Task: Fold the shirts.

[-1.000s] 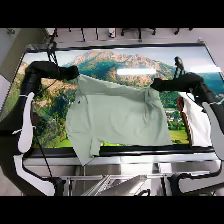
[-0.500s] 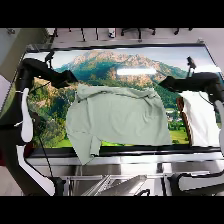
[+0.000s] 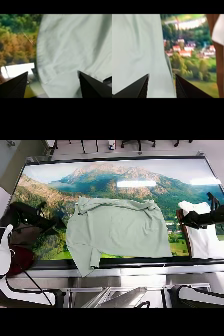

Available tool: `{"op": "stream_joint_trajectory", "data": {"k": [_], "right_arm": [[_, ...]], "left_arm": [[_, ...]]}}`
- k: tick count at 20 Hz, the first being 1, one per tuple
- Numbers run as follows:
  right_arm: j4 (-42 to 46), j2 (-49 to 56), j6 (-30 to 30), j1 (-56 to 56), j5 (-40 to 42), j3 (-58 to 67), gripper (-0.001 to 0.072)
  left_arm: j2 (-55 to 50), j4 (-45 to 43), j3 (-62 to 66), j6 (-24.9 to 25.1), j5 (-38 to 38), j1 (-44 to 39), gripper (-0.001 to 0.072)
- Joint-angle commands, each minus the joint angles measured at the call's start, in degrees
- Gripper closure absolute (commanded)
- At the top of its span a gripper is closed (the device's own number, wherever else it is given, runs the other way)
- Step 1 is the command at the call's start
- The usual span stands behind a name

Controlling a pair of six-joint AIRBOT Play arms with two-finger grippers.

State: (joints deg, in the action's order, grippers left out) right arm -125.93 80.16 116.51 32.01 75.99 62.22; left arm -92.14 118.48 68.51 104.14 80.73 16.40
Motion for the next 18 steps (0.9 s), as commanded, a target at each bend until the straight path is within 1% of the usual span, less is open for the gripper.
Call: {"op": "stream_joint_trajectory", "data": {"k": [1,2,4,8,9,10,11,12,13,16,18], "right_arm": [[2.3,-0.4,0.7,1.4,2.0,-2.8,0.0324],[2.4,-0.4,0.8,1.4,2.0,-3.5,0.0324],[2.4,0.0,1.5,1.4,2.0,-5.0,0.0323],[2.4,1.8,2.9,1.4,1.0,-9.3,0.0323],[2.4,2.5,3.2,1.4,1.0,-10.1,0.0322],[2.3,3.1,3.6,1.4,1.0,-10.7,0.0322],[2.4,3.5,3.8,1.4,1.0,-11.1,0.0322],[2.4,4.1,4.0,1.4,1.0,-11.3,0.0322],[2.6,4.8,4.0,1.4,1.0,-11.3,0.0322],[2.8,6.7,4.4,1.1,1.2,-11.6,0.0319],[5.0,7.3,4.3,0.0,1.1,-12.9,0.032]], "left_arm": [[1.6,-0.1,-9.6,2.8,-3.7,1.6,0.0],[1.6,0.9,-10.2,3.2,-5.2,1.5,0.0],[1.6,5.2,-10.8,5.8,-7.5,1.0,0.0],[-1.4,6.9,-10.6,6.4,-8.6,-2.0,0.0001],[-2.6,7.7,-10.6,6.6,-8.5,-2.9,0.0109],[-3.2,7.7,-10.6,7.0,-8.5,-3.7,0.0292],[-3.5,7.6,-10.6,7.7,-8.5,-4.3,0.0498],[-3.5,7.6,-10.6,8.5,-8.5,-4.8,0.0627],[-3.2,7.6,-10.6,8.6,-8.6,-4.9,0.0692],[-2.7,7.5,-10.6,8.7,-8.6,-4.3,0.0692],[-2.8,7.5,-10.6,8.8,-8.6,-4.0,0.0692]]}}
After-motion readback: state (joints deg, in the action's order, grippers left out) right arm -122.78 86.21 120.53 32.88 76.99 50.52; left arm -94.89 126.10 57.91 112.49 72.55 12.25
